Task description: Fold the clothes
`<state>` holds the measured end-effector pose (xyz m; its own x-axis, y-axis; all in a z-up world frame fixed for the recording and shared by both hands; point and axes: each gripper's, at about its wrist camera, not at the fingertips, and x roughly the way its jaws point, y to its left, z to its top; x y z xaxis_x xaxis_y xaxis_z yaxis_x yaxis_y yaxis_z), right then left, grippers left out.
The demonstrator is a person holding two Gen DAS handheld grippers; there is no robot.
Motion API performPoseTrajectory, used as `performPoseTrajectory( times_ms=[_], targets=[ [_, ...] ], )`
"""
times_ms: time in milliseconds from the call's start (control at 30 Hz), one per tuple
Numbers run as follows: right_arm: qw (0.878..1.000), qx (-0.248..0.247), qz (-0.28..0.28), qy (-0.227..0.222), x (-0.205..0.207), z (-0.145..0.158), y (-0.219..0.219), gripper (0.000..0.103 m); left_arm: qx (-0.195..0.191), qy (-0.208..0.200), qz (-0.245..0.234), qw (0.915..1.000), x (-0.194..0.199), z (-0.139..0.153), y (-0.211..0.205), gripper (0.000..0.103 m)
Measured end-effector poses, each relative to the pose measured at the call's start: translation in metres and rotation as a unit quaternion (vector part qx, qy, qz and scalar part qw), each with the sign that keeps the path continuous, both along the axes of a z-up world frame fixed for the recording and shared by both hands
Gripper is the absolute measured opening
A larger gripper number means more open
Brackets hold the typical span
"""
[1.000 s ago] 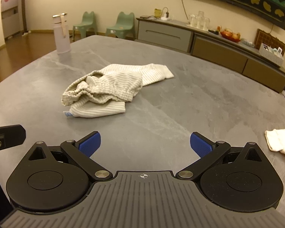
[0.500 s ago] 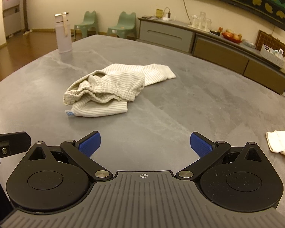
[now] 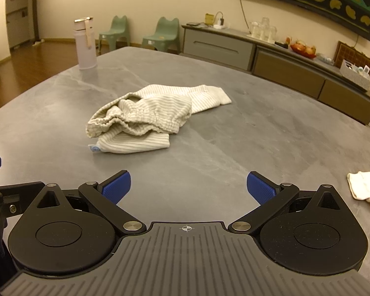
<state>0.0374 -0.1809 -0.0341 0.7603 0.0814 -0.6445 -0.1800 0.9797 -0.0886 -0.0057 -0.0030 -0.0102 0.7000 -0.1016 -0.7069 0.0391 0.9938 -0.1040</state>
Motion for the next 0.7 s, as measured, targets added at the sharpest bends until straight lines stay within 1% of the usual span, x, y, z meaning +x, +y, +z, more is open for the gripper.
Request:
performPoseTrajectory(
  times_ms=[333, 467, 700],
  targets=[
    [1.000, 0.012, 0.001, 0.002, 0.0002, 0.0000, -0.0012, 0.103, 0.005, -0.004, 0.002, 1.0000, -0.0015, -0.0001, -0.0013, 0.103],
    [1.000, 0.013, 0.000, 0.003, 0.0013, -0.0008, -0.0009, 0.103, 0.005, -0.003, 0.001, 1.0000, -0.0015, -0.0008, -0.0014, 0.097],
    [1.000, 0.011, 0.001, 0.006, 0.0018, -0.0032, -0.0003, 0.103, 0.005, -0.002, -0.001, 1.0000, -0.0018, -0.0021, -0.0006, 0.095]
  ],
)
